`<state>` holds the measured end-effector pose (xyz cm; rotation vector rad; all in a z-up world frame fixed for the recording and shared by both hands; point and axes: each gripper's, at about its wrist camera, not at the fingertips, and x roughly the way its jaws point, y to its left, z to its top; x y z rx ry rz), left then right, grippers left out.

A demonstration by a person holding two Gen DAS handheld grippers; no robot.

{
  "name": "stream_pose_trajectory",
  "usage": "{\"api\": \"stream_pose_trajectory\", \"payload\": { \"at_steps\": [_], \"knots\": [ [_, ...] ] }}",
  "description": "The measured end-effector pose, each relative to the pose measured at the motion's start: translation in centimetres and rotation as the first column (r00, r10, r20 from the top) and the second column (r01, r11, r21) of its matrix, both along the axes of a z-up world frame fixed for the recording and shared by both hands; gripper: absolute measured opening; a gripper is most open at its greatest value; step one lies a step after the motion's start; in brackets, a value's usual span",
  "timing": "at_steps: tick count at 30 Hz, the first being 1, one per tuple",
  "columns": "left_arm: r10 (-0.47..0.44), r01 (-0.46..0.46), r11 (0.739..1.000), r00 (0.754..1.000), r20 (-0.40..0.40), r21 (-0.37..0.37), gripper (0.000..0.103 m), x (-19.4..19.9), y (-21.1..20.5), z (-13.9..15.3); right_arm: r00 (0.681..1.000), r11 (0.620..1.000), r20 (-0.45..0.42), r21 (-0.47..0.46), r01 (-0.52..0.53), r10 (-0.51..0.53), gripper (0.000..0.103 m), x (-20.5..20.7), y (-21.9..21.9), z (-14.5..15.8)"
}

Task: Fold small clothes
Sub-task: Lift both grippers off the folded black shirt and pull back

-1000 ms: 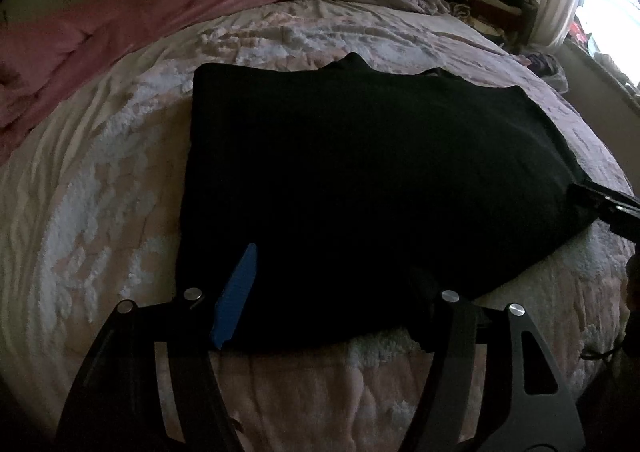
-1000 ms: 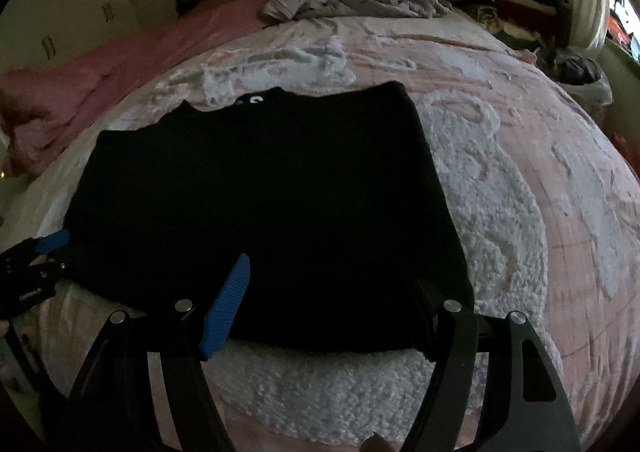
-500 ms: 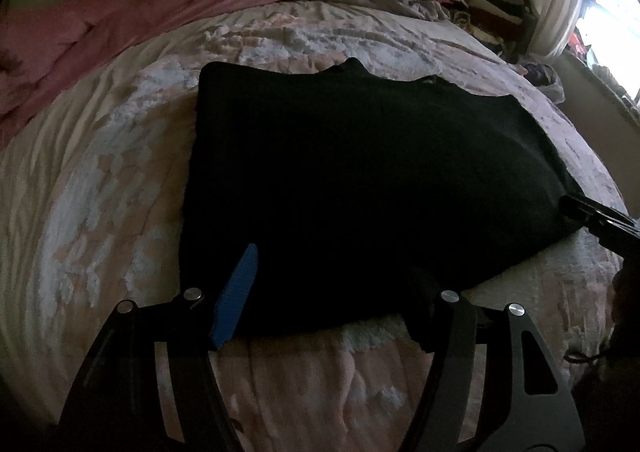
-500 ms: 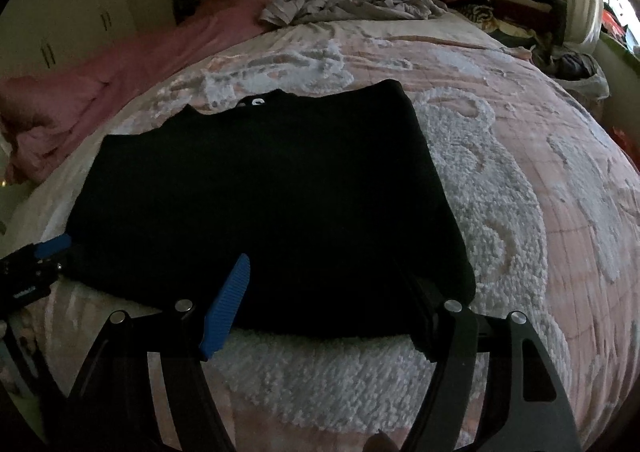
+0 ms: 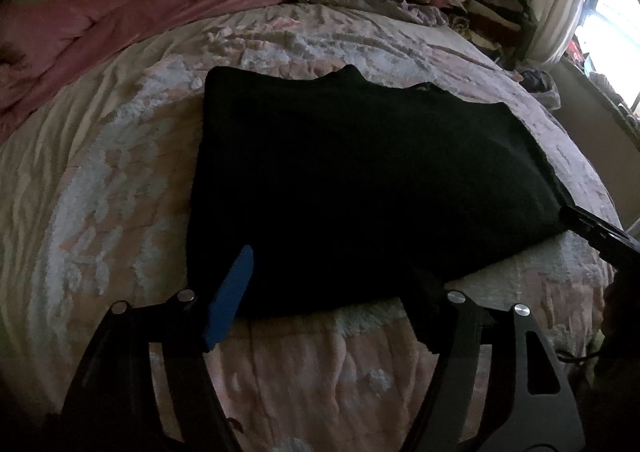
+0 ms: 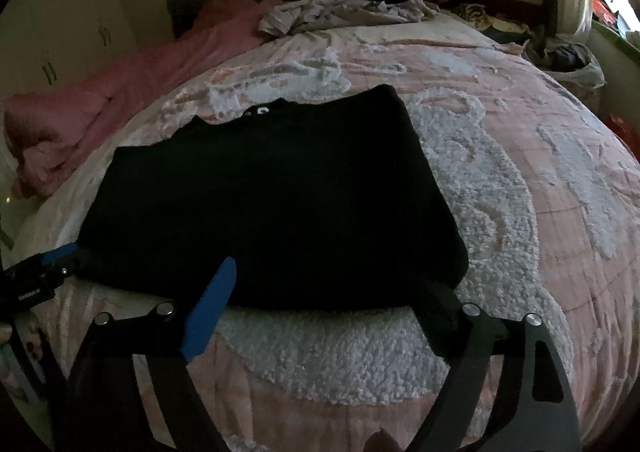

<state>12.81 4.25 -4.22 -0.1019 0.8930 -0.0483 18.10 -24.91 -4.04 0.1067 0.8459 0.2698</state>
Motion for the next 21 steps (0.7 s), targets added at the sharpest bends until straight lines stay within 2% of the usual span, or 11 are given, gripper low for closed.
{"api": "stream_pose_trajectory", "payload": {
  "at_steps": [3, 6, 10, 13, 20, 21],
  "knots": [
    [0.005, -0.005, 1.000, 1.000, 0.001, -0.004, 0.064, -0.3, 0.2, 0.3, 1.000, 1.000, 0.014, 0.010, 0.008, -0.008, 0.091, -0.4, -0.2, 0.4],
    [0.012, -0.012, 1.000, 1.000, 0.006, -0.001, 0.074, -0.7, 0.2, 0.6, 1.000, 1.000, 0.023, 0.012, 0.019, -0.019, 0.093, -0.7, -0.5, 0.7],
    [0.014, -0.014, 1.000, 1.000, 0.016, 0.000, 0.078, -1.2, 0.2, 1.2, 0.999, 0.999, 0.038, 0.017, 0.037, -0.038, 0.094, -1.1, -0.9, 1.1],
    [0.014, -0.014, 1.000, 1.000, 0.025, -0.003, 0.088, -1.6, 0.3, 1.7, 0.996, 0.998, 0.063, 0.038, 0.053, -0.055, 0.094, -1.7, -1.3, 1.7],
    [0.023, -0.023, 1.000, 0.999, 0.045, 0.009, 0.093, -2.3, 0.4, 2.7, 0.990, 0.997, 0.124, 0.059, 0.056, -0.063, 0.095, -3.1, -1.7, 3.7],
    [0.026, -0.026, 1.000, 0.998, 0.049, 0.012, 0.093, -2.4, 0.5, 2.9, 0.989, 0.997, 0.132, 0.061, 0.055, -0.063, 0.097, -3.3, -1.7, 4.0]
  ]
}}
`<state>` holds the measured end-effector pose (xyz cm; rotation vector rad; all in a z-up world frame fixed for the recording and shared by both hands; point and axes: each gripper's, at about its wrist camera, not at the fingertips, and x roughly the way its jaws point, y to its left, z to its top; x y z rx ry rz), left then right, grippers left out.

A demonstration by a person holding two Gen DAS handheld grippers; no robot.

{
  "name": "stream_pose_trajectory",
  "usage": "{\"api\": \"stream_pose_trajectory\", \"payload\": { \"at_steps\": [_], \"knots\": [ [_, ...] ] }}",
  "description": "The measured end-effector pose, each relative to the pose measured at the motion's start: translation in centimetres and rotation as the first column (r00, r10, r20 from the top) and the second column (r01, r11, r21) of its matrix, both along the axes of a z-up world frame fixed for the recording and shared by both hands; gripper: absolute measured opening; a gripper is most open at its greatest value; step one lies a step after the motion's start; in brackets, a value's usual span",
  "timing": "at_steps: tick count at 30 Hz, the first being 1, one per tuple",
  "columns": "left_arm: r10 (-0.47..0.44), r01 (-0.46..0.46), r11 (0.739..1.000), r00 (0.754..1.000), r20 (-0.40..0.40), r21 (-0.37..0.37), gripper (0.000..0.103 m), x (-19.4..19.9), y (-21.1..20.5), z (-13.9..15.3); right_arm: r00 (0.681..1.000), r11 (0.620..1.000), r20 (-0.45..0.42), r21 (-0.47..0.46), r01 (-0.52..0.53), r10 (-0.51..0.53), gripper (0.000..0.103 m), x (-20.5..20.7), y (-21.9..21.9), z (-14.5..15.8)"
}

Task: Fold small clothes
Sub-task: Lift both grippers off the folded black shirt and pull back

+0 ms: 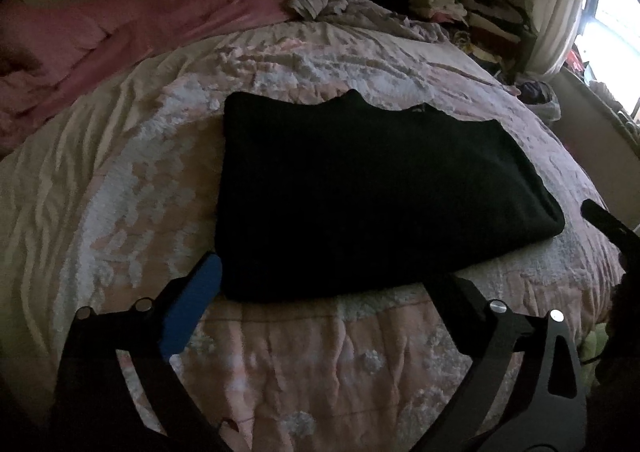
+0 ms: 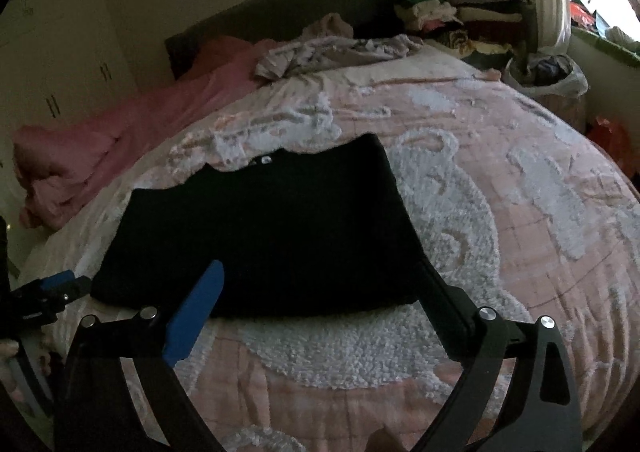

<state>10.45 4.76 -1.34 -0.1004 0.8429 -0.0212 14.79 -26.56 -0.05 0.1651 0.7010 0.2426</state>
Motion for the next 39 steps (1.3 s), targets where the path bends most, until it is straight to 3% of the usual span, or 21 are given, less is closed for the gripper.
{"api": "stream_pose_trajectory", "payload": {
  "at_steps": [18, 39],
  "knots": [
    [0.064, -0.064, 0.998, 0.996, 0.057, -0.004, 0.093, -1.6, 2.1, 2.2, 0.986, 0.991, 0.118, -0.068, -0.111, 0.119, 0.098, -3.2, 4.8, 4.5],
    [0.132, -0.130, 0.991, 0.989, 0.071, -0.033, 0.093, -1.0, 5.5, 1.9, 0.946, 0.945, 0.108, -0.156, -0.287, 0.305, 0.098, -3.5, 13.5, 4.0]
  ]
}}
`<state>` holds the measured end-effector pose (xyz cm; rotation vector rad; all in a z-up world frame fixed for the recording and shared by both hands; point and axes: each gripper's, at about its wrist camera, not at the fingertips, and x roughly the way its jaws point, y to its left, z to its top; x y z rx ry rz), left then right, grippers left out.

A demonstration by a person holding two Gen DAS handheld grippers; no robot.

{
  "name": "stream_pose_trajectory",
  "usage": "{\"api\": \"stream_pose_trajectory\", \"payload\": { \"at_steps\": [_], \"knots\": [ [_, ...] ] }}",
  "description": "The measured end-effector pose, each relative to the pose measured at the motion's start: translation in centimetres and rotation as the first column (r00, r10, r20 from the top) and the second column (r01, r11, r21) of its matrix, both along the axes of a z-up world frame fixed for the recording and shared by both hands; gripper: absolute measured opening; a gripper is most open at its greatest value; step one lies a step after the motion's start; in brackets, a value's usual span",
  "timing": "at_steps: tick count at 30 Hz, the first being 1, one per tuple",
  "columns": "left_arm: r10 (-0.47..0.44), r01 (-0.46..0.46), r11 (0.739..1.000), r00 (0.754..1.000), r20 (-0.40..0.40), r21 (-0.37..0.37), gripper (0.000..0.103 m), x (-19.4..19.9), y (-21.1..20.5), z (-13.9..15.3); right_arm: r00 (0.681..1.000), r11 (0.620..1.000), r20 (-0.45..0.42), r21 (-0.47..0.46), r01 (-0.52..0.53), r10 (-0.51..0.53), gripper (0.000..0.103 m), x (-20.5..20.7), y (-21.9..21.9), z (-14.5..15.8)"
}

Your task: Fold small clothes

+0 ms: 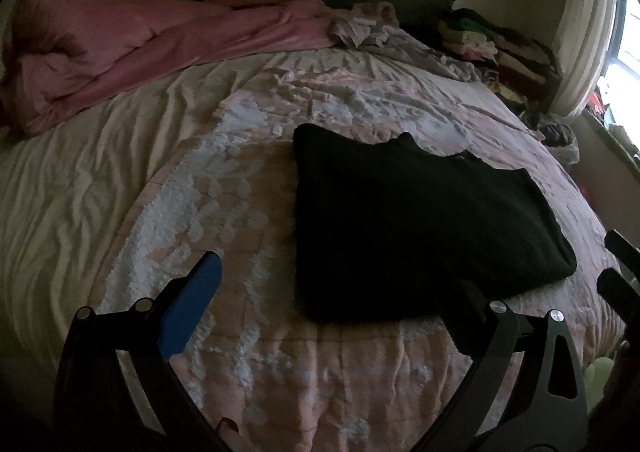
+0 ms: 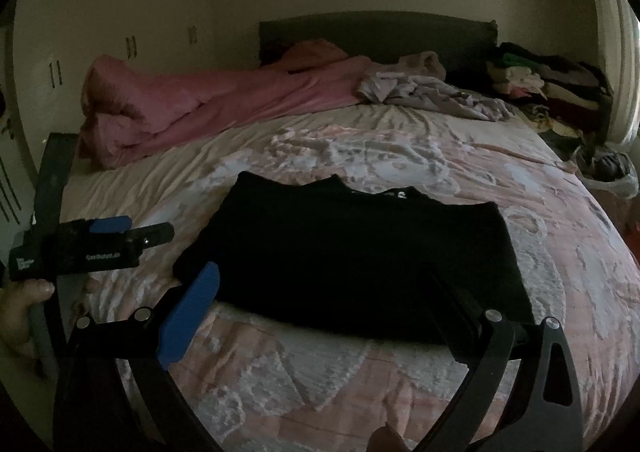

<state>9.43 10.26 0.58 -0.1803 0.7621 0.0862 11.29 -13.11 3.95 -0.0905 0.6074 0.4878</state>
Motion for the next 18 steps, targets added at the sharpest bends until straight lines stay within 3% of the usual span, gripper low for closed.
{"api": "stream_pose_trajectory", "payload": {
  "at_steps": [10, 18],
  "knots": [
    [0.036, -0.036, 0.999, 0.999, -0.017, -0.002, 0.093, 1.5, 1.7, -1.0, 0.995, 0.994, -0.037, -0.065, -0.091, 0.088, 0.098, 1.0, 4.2, -2.6],
    [0.073, -0.073, 0.997, 0.996, -0.053, -0.010, 0.093, 4.5, 3.6, -1.7, 0.977, 0.954, -0.077, -0.213, -0.211, 0.199, 0.098, 2.2, 9.6, -6.7]
  ]
}}
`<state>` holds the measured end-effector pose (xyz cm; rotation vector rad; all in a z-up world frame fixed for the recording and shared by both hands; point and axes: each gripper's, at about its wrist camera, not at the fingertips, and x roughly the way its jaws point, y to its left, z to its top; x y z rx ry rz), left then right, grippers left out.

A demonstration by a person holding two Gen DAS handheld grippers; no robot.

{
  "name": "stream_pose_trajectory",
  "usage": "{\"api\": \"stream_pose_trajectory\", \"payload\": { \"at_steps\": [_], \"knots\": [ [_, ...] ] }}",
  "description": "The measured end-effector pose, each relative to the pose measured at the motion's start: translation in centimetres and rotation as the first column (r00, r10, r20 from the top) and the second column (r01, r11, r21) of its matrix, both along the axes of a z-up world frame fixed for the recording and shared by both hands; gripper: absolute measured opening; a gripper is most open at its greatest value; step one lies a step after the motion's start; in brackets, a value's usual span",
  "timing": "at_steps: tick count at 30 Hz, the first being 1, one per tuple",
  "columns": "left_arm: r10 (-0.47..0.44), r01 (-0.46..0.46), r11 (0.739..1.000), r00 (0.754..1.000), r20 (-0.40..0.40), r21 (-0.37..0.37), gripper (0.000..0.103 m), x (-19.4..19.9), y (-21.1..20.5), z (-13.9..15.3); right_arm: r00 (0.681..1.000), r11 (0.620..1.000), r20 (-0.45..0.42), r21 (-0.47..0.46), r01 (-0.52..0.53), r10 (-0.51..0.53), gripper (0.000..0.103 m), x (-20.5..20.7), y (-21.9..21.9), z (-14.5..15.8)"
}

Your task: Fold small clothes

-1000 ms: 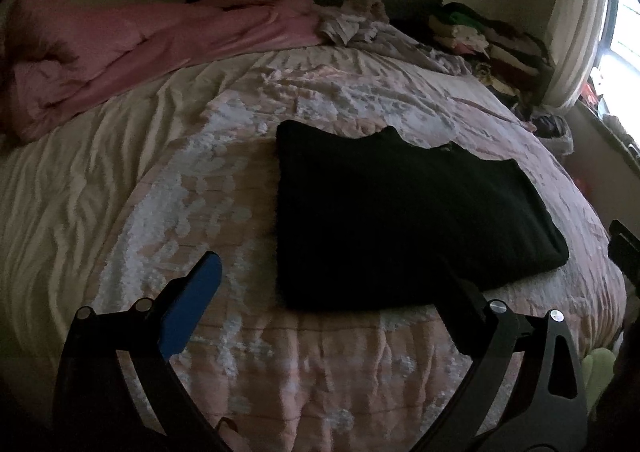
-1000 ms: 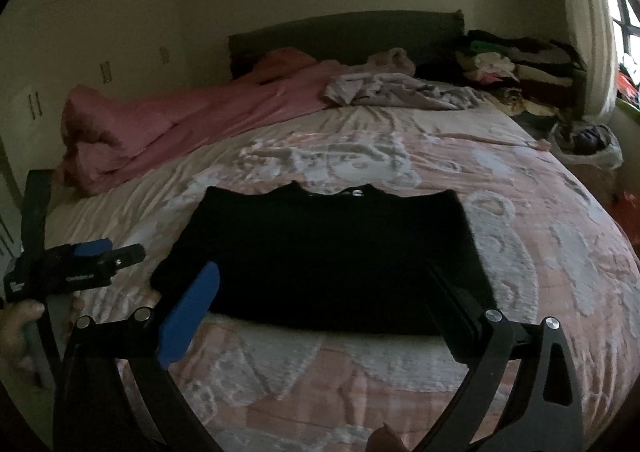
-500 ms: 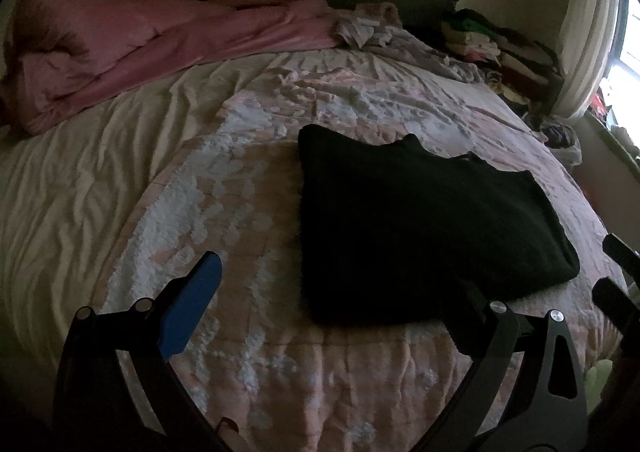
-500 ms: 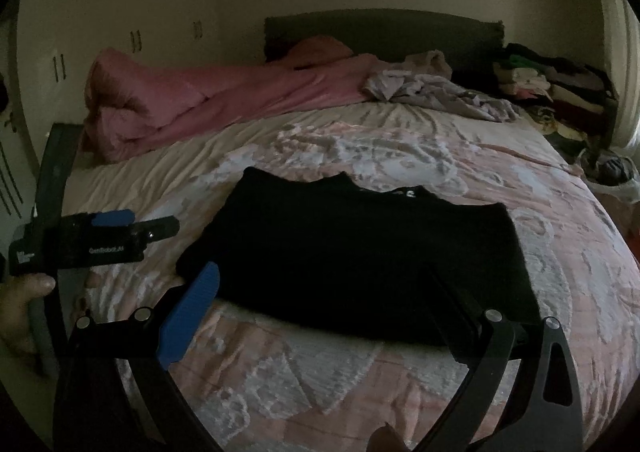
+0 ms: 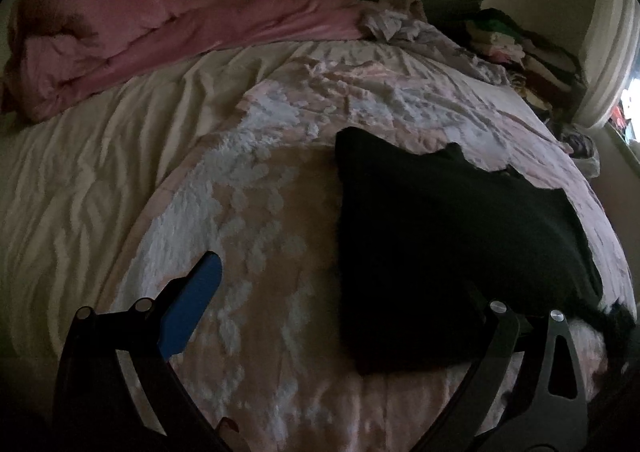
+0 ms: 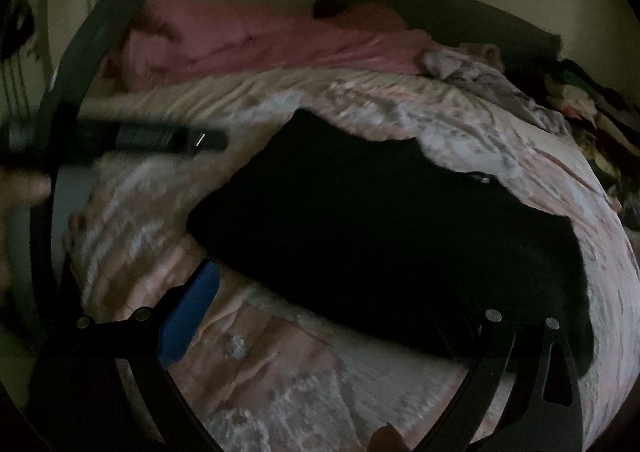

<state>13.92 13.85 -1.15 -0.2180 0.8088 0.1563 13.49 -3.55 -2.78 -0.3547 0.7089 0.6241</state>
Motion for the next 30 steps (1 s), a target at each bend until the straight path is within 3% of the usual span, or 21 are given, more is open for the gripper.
{"api": "stream_pose_trajectory", "payload": {
  "at_steps": [11, 20, 22, 24, 26, 29, 30],
  "knots": [
    [-0.055, 0.044, 0.994, 0.992, -0.113, -0.100, 0.093, 7.0, 1.0, -2.9, 0.993, 0.978, 0.082, -0.198, -0.063, 0.081, 0.098, 1.0, 5.5, -4.5],
    [-0.099, 0.060, 0.978, 0.977, -0.187, -0.201, 0.093, 11.1, 1.8, -5.5, 0.978, 0.970, 0.188, -0.240, -0.049, 0.095, 0.096, 2.1, 7.4, -5.1],
    [-0.097, 0.057, 0.976, 0.978, -0.186, -0.209, 0.093, 11.4, 1.9, -5.6, 0.971, 0.970, 0.216, -0.238, -0.051, 0.104, 0.076, 1.7, 7.3, -4.9],
    [-0.104, 0.061, 0.971, 0.978, -0.181, -0.231, 0.093, 11.5, 1.9, -5.4, 0.963, 0.972, 0.246, -0.227, -0.054, 0.111, 0.048, 1.3, 6.9, -4.4],
    [-0.108, 0.062, 0.967, 0.978, -0.180, -0.247, 0.093, 11.7, 1.9, -5.4, 0.962, 0.979, 0.248, -0.191, -0.064, 0.112, 0.026, 1.2, 6.3, -3.7],
    [-0.100, 0.053, 0.966, 0.978, -0.180, -0.251, 0.081, 11.7, 1.8, -5.1, 0.956, 0.985, 0.268, -0.153, -0.077, 0.116, 0.010, 0.7, 5.5, -2.8],
    [-0.099, 0.050, 0.965, 0.979, -0.180, -0.258, 0.075, 11.7, 1.8, -5.0, 0.955, 0.988, 0.274, -0.138, -0.074, 0.110, 0.009, 0.6, 5.2, -2.4]
  ]
}}
